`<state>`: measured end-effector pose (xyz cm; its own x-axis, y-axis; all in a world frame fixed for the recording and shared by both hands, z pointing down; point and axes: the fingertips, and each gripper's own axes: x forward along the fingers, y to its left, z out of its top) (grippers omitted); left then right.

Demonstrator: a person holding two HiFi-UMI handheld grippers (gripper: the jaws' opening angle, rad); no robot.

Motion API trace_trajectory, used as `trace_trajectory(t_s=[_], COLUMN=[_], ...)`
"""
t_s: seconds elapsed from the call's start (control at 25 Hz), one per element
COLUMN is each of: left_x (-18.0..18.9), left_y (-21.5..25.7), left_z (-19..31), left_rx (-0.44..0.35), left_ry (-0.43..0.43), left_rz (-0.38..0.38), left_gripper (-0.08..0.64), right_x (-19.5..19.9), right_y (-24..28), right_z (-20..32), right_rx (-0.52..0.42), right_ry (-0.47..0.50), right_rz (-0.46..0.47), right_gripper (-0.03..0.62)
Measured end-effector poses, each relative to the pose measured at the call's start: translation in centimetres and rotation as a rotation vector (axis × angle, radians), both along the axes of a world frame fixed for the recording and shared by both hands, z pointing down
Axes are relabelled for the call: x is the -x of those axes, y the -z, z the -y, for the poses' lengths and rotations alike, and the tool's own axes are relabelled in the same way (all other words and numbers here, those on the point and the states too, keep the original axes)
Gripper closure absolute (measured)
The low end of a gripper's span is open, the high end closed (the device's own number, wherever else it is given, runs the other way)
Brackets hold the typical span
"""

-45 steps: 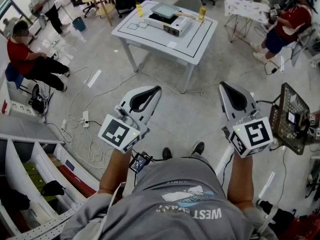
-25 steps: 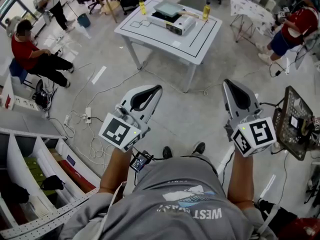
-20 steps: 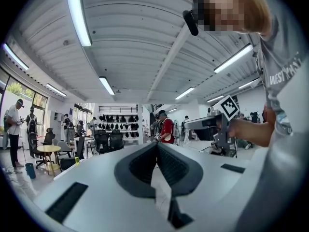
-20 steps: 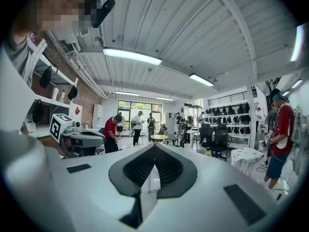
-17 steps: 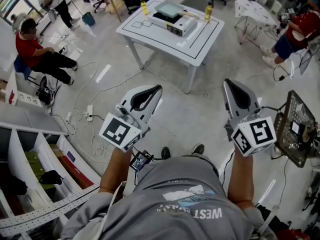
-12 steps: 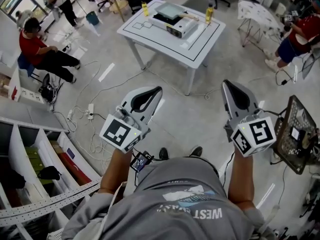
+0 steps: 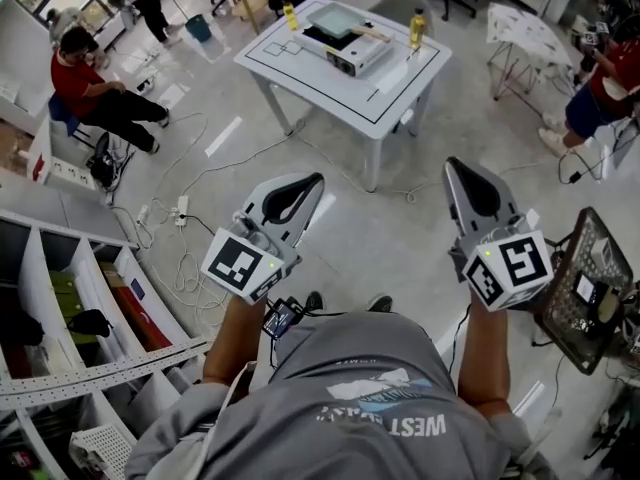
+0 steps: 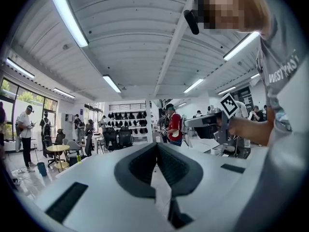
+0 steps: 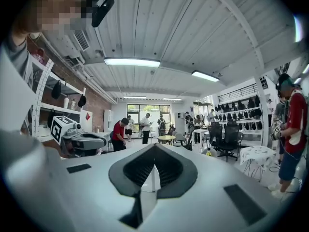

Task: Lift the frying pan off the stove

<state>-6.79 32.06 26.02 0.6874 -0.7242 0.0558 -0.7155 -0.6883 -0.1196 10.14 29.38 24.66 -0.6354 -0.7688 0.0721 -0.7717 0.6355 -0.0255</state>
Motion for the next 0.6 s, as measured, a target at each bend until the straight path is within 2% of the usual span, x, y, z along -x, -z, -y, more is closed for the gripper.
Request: trace_trajectory(t_s=[0.2, 0.6], left_x=[-3.0, -6.3], left_y=[0.4, 1.3], left_z=[1.4, 4.1], left_rx=[0.003, -0.024], left_ry=[0.028, -0.060], left_rz=[-0.015, 0.078], left_gripper=[0.563, 0.563], right_x=[-2.9, -7.3], right_y=[0.1, -1.3], right_z=[0.4, 0.8], right_rx=[-0.003, 0.017], right_ry=[0.012, -0.059], right_rz=[0.015, 0.036], right_gripper=[0.581, 0.581])
